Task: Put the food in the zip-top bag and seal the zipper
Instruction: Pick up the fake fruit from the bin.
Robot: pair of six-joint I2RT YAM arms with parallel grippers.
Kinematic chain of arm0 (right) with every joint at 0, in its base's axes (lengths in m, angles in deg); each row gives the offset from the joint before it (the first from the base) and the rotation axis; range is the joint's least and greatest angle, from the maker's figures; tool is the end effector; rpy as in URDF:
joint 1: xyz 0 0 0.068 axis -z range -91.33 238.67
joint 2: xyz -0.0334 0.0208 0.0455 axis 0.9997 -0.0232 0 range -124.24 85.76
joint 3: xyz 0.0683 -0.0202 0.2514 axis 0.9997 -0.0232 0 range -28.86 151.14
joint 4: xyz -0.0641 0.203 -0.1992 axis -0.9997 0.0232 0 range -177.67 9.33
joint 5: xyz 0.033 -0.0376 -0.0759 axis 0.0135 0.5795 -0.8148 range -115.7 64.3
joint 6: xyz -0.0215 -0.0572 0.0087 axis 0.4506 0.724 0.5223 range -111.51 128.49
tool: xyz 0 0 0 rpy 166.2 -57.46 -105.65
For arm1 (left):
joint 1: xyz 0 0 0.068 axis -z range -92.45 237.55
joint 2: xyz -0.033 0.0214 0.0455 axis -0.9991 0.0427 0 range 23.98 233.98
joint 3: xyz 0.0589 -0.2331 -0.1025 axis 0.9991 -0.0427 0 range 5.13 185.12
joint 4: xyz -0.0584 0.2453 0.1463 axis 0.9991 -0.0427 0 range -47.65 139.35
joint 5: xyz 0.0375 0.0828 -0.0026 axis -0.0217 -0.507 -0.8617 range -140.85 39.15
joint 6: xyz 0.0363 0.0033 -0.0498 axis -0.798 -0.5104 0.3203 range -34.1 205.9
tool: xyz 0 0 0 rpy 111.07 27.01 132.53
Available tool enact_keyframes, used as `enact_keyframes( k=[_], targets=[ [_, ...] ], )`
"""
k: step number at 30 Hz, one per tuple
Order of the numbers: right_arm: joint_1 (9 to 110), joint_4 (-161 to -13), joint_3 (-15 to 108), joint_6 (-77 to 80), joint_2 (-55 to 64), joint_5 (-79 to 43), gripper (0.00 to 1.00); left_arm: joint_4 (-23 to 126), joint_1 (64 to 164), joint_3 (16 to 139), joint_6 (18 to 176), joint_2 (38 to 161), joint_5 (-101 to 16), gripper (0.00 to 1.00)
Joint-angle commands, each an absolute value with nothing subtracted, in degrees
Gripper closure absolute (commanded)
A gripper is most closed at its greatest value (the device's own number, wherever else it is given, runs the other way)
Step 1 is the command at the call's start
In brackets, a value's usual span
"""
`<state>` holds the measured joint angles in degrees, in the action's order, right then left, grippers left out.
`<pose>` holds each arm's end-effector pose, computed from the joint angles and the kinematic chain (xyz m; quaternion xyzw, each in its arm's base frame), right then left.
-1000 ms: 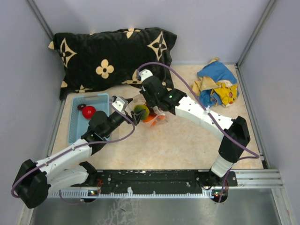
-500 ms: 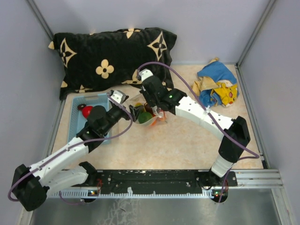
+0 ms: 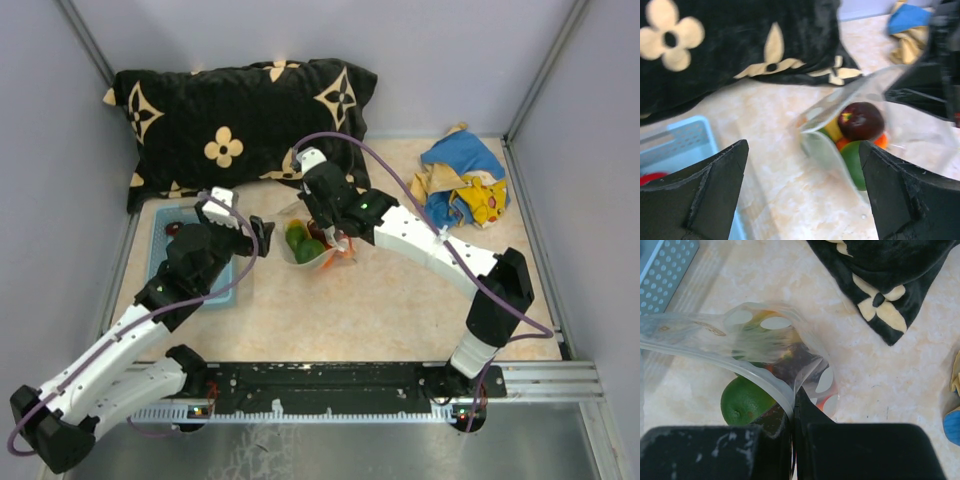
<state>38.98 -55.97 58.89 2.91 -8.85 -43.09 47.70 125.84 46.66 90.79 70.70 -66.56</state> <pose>0.2790 0.3075 0.3174 -0.2736 0.8500 0.0783 0.4432 0.2011 -0.1427 0.3178 0.1260 0.7358 -0.1469 0.6490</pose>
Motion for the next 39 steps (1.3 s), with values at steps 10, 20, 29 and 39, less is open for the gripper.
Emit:
enact_keyframes(
  k=[10,20,29,39],
  targets=[
    [39.59,-58.58,59.37,2.63,-6.35,-42.82,1.00,36.91,105.97,48.69,95.52,71.84,-63.52,0.01],
    [39.71,-58.70,59.33,2.76,-6.38,-42.75,1.00,32.56,91.58,55.98,98.64,86.94,-58.59,0.01],
    [39.67,-58.73,59.22,2.90,-6.18,-42.66,1.00,30.02,85.04,60.69,96.02,98.60,-55.02,0.01],
    [39.71,-58.66,58.98,3.04,-5.61,-42.86,1.00,30.50,79.78,61.67,93.96,106.36,-52.56,0.01]
  ],
)
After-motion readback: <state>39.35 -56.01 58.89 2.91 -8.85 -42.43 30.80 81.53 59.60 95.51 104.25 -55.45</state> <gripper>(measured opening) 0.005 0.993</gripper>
